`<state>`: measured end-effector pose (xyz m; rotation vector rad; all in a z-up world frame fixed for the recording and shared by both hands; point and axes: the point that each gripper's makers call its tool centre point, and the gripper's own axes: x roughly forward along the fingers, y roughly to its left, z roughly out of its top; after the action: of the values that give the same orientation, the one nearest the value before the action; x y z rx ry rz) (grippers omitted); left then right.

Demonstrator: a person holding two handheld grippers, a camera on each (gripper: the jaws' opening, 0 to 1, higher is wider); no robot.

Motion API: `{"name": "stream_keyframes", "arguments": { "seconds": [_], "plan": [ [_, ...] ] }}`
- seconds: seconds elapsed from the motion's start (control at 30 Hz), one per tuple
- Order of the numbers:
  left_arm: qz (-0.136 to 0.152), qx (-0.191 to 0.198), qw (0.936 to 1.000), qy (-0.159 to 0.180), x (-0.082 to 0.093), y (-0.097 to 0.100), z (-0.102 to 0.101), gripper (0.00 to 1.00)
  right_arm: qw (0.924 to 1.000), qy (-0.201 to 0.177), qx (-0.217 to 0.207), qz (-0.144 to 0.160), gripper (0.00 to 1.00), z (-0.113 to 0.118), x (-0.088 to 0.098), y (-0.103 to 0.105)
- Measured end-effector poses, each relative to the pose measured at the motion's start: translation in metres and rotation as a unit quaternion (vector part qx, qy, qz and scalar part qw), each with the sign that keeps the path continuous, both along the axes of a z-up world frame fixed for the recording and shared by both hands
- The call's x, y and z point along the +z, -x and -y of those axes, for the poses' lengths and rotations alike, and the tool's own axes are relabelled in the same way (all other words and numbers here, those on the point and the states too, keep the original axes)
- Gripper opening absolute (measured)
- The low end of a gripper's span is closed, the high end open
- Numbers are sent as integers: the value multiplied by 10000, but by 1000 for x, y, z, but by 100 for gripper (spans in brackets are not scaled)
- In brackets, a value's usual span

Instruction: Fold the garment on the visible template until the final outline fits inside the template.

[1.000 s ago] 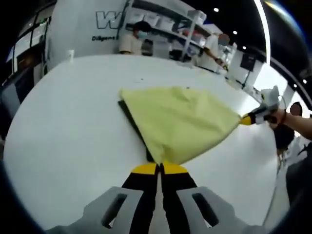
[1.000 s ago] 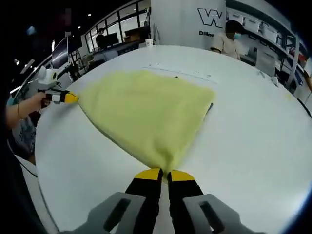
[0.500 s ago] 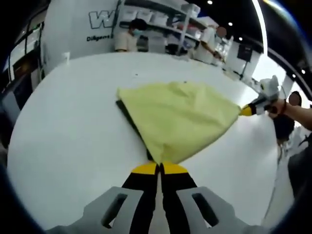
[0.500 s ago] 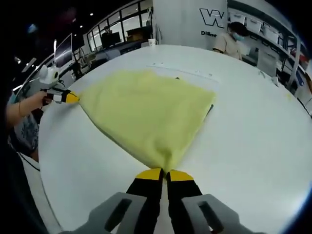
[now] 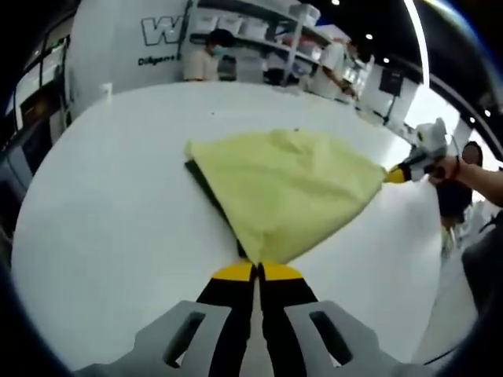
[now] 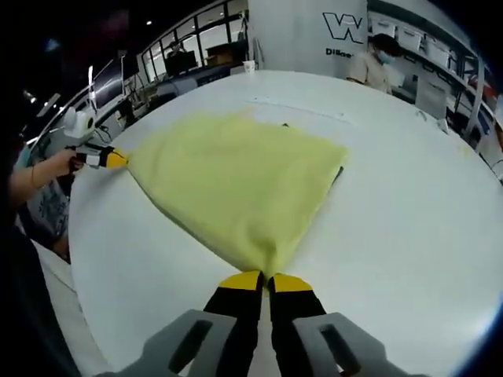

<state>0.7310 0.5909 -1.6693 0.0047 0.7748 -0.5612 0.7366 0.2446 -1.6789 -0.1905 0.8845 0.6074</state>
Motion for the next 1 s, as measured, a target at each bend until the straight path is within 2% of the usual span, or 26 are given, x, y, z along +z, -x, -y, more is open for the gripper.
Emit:
{"name": "stream_keyframes", "arguments": {
  "seconds": [0.17,0.37,0.7,0.87,1.0],
  "plan": [
    [7,-8,10000,-31,0,6,-1,0,10000,-11,15,0,0,-3,5,11],
    [6,20,10000,-44,-1,14,-2,0,10000,-30,22,-2,0,-1,4,12],
    [5,30,10000,-65,0,33,4,0,10000,-38,13,7,0,1,3,30],
    [-4,52,10000,-41,0,34,4,0,10000,-42,9,2,0,5,3,28],
    [-3,63,10000,-48,-2,35,1,0,10000,-44,36,-20,0,4,4,36]
  ]
}}
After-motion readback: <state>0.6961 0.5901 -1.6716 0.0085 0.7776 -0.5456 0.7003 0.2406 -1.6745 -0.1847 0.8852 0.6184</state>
